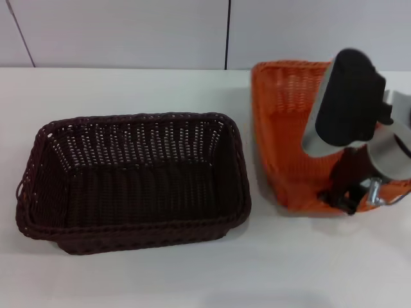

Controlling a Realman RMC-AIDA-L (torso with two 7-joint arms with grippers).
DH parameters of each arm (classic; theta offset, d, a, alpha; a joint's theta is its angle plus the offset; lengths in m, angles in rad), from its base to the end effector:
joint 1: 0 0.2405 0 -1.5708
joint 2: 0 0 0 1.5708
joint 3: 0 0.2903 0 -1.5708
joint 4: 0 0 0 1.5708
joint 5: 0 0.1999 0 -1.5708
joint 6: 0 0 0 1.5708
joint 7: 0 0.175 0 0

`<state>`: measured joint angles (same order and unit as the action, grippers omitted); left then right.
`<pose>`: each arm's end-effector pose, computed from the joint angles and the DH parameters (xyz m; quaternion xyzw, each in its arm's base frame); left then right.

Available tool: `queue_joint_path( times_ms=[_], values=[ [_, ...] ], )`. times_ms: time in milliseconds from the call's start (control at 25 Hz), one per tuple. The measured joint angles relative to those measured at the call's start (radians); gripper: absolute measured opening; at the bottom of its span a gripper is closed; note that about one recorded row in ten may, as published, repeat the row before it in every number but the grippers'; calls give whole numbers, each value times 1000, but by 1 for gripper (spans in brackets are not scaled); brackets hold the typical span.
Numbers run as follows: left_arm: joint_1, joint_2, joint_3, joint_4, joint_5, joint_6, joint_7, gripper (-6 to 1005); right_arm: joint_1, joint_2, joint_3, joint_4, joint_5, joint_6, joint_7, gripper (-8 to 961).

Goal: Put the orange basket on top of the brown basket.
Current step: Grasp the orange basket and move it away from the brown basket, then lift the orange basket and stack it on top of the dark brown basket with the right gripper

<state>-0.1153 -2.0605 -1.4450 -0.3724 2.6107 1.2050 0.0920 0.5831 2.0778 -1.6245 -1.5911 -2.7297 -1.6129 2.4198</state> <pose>-0.4218 0.2858 0.0604 -0.5543 -0.2098 -0.2084 0.7781 0.1877 0.3535 -0.0466 -0.9409 0.1057 -0.2617 0.1873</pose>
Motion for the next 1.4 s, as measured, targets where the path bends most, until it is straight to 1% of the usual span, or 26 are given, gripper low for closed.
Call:
queue_joint_path(
  times_ms=[120,200,240,280,440,480,600,640,680,720,800,840,880,960,1000,1040,1080,1160,1240,1280,1400],
  values=[
    [1,0,0,0,0,1,0,672,-11,1,-28,-115,-58,-14,48,150],
    [3,0,0,1,0,1,0,672,-10,1,-33,-167,-73,-25,60,149],
    [3,0,0,2,0,1,0,672,-6,0,-35,-218,-89,-37,73,148],
    [3,0,0,4,0,1,0,672,-6,0,-35,-218,-89,-37,73,148],
    [5,0,0,7,0,4,0,672,7,-1,-49,-297,-114,-37,71,147],
    [5,0,0,7,0,4,0,672,7,-1,-49,-297,-114,-37,71,146],
    [7,1,0,10,0,5,-1,671,10,-2,-98,-334,-120,-2,11,146],
    [8,0,0,10,0,5,-2,671,11,-2,-144,-357,-135,26,-53,146],
    [9,0,0,10,0,5,-5,671,11,-2,-144,-357,-135,26,-53,146],
    [11,0,0,11,0,5,-7,671,9,-2,-166,-371,-140,41,-96,146],
    [13,0,-1,11,0,5,-8,671,-8,-2,-212,-405,-147,79,-195,146],
    [16,-1,-1,11,0,5,-9,671,-33,-2,-253,-443,-150,125,-301,146],
    [16,-1,-1,11,0,5,-9,671,-33,-2,-253,-443,-150,125,-301,146],
    [17,-2,-1,11,-1,5,-10,671,-50,-2,-288,-464,-152,162,-404,146],
    [19,-2,-2,11,-5,5,-12,671,-57,-2,-302,-467,-152,178,-451,146],
    [19,-2,-2,11,-5,5,-12,671,-84,-2,-340,-465,-153,229,-576,146],
    [19,-2,-2,11,-5,5,-12,671,-84,-2,-340,-465,-153,229,-576,146],
    [19,-2,-2,11,-5,5,-12,671,-111,-2,-369,-461,-153,267,-675,146],
    [33,-7,0,3,-8,5,-55,671,-142,-2,-406,-453,-154,316,-794,146],
    [35,-7,0,3,-8,5,-70,671,-142,-2,-406,-453,-154,316,-794,146],
    [39,-7,0,1,-8,5,-87,671,-180,-3,-427,-445,-162,353,-898,146]
  ],
)
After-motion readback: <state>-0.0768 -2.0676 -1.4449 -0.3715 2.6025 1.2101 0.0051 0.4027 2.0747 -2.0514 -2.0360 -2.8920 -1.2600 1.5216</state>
